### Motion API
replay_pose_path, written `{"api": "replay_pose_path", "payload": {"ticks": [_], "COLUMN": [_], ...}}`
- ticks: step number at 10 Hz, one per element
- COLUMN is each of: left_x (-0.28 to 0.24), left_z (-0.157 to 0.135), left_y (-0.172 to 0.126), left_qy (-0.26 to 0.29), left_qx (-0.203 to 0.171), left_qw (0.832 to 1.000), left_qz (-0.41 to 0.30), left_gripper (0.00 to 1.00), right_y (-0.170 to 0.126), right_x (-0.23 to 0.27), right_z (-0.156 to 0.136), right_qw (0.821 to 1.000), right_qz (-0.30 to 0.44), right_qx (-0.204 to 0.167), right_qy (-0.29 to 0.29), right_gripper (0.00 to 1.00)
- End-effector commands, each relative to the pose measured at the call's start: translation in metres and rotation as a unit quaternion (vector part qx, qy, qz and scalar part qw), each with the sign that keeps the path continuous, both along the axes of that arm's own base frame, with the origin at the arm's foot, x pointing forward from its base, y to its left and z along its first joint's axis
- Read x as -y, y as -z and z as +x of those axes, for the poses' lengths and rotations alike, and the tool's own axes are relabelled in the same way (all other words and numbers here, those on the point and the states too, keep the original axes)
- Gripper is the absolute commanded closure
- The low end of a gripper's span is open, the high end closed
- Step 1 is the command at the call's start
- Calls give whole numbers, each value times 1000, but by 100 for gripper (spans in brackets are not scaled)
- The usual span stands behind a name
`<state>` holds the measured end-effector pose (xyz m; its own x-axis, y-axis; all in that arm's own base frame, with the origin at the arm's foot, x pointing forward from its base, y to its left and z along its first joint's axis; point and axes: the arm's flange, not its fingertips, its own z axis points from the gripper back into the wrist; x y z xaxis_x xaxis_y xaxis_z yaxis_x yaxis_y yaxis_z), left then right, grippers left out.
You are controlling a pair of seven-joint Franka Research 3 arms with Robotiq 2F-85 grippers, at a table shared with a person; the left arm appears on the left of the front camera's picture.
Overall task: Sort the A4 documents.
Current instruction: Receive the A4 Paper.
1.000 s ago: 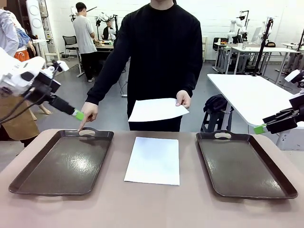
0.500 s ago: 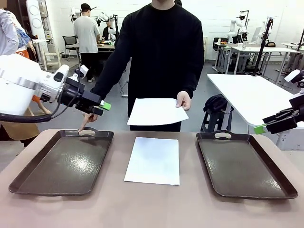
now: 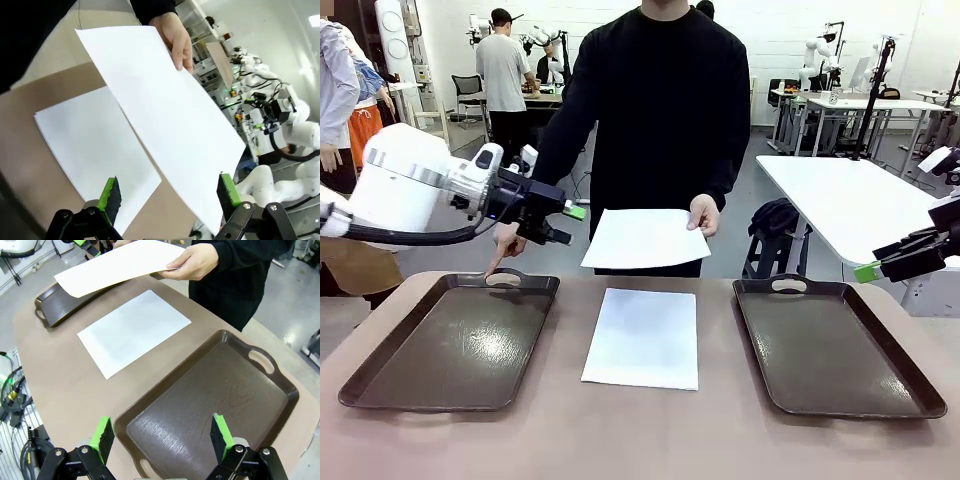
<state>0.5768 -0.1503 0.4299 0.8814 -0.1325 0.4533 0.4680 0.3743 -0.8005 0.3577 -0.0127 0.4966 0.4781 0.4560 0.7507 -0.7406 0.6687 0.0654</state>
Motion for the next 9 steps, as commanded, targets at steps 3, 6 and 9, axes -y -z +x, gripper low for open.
{"api": "replay_pose_path", "payload": {"ticks": [3,6,9], "left_x": [33,49,56], "left_z": [25,30,31], "left_y": [16,34,41], "left_qy": [-10,-11,-23], "left_qx": [-83,-126,-160], "left_qw": [995,990,984], "left_qz": [-56,-68,-82], "left_gripper": [0,0,5], "right_y": [3,3,3], "right_x": [1,1,1], "right_z": [3,3,3], "right_qw": [1000,1000,1000], "right_qz": [7,7,7], "right_qx": [2,2,2], "right_qy": [-9,-9,-9], "right_gripper": [0,0,0]}}
